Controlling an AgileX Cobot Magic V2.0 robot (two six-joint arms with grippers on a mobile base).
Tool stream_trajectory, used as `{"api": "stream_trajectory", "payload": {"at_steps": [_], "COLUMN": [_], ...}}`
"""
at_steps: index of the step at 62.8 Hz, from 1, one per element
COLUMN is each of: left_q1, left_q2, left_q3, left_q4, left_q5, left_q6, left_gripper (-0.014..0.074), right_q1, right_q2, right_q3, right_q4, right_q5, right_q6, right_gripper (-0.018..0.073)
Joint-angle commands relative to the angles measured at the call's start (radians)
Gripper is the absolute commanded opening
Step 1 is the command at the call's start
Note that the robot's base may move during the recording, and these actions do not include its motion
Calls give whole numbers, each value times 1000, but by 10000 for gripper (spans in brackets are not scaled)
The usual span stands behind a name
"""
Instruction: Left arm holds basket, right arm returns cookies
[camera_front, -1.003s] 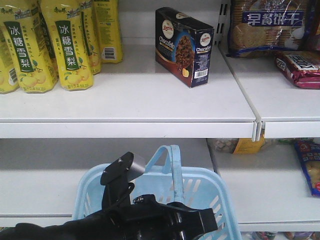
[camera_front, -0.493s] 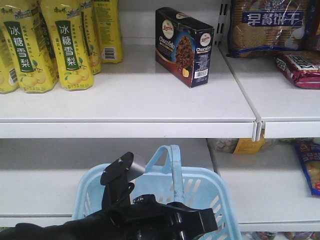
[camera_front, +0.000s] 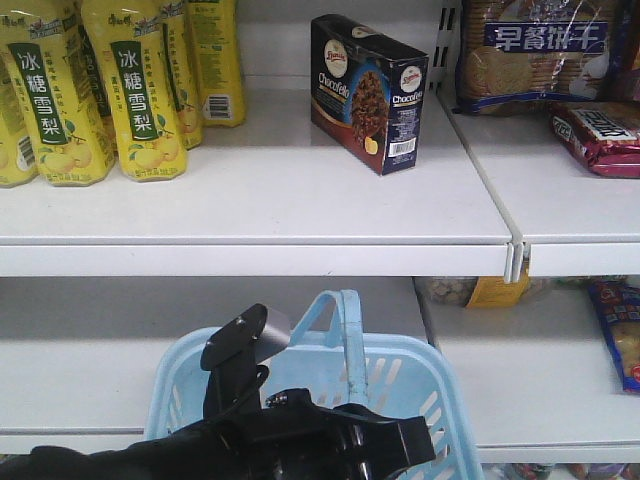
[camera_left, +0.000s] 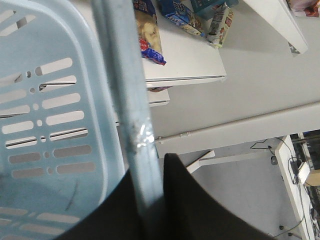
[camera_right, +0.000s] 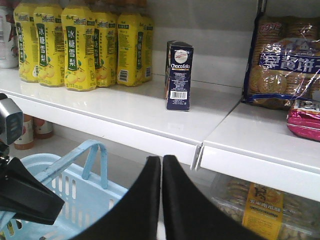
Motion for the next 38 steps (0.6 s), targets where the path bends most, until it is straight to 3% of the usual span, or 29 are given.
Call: {"api": "stream_trajectory", "payload": {"at_steps": [1, 24, 38], "left_q1": [-4, -5, -9], "left_q2": [-39, -41, -228], "left_q3": [-35, -35, -35], "left_q4": [7, 7, 11], "left_q5": [-40, -21, 215], "left_q6": [5, 2, 6], "left_gripper": [-6, -6, -6], "right_q1": [-2, -2, -2], "right_q2": [16, 16, 16], "right_q3": [-18, -18, -18], "right_q4": [-4, -4, -4], "right_q5": [-80, -80, -80], "right_q6": [-8, -8, -9], "right_gripper": [-9, -9, -9]}}
